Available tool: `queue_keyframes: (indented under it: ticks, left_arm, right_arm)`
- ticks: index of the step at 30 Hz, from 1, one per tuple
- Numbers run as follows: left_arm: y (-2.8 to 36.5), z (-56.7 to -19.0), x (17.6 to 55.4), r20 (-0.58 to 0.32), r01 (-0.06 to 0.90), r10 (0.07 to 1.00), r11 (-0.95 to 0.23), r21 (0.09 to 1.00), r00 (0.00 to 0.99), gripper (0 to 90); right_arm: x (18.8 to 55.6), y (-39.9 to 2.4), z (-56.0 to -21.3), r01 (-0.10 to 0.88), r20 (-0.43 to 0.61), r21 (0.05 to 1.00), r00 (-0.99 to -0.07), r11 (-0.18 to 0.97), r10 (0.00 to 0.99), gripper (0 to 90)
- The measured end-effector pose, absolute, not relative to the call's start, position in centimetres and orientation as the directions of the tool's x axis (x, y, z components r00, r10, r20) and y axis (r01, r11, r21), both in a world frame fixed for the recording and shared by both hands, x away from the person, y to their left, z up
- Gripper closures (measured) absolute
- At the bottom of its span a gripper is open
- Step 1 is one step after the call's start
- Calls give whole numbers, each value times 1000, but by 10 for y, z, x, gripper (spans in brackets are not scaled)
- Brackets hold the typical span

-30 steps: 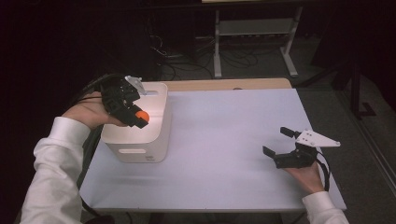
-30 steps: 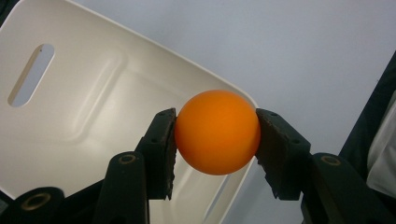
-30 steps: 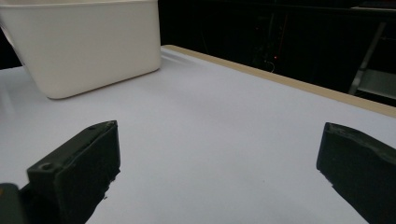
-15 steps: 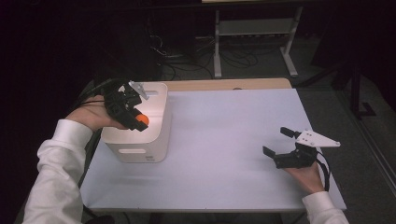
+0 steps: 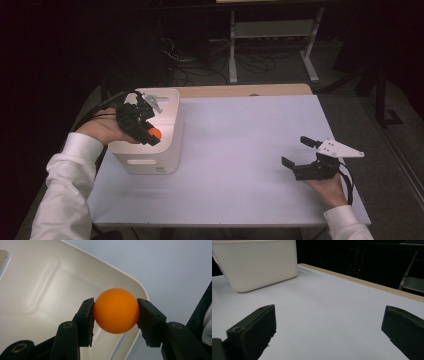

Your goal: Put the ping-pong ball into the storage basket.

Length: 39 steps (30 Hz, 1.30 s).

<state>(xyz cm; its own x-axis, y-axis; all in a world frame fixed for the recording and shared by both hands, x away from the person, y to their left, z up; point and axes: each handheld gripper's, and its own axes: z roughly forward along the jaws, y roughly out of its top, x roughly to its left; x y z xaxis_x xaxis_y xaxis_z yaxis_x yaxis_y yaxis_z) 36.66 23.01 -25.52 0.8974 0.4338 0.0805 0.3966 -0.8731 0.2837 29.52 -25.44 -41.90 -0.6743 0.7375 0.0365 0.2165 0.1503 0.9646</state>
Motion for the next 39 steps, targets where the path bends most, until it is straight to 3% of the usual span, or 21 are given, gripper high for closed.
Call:
queue_keyframes:
  ticks: [39]
  left_arm:
    - [228, -294, 377, 54, 410, 439, -870, 272, 897, 502]
  right_arm:
    - [296, -256, -421, 214, 25, 963, -674, 163, 738, 0]
